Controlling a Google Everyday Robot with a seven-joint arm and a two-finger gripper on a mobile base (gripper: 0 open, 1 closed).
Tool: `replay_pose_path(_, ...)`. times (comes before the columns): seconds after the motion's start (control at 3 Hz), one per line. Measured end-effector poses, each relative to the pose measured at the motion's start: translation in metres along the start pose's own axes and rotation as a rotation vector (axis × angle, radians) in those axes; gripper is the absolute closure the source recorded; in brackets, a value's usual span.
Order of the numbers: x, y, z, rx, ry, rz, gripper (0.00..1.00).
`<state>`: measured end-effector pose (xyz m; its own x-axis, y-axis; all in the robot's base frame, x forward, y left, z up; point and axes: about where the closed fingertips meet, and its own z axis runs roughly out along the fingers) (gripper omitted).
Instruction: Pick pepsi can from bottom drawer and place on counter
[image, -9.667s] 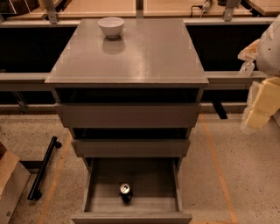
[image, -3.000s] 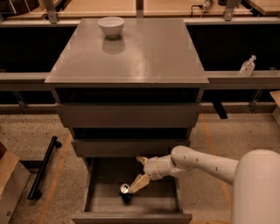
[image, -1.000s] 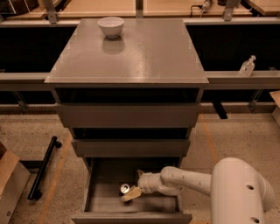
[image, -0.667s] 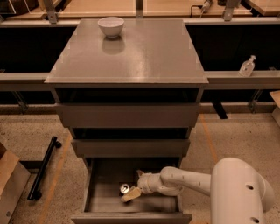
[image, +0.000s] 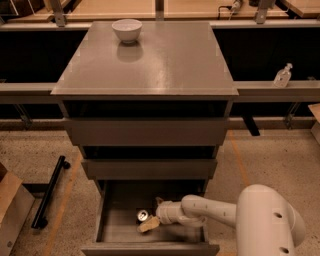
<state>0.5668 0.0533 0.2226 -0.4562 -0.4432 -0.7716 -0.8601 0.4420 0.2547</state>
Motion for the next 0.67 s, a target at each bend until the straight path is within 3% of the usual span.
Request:
replay_pose_path(0.33,0.009,-0.006,0.014,-0.007,-0.013,0.022,0.0)
replay_pose_path(0.67,0.015,-0.008,0.032,-0.033,-0.025,0.034,0.11)
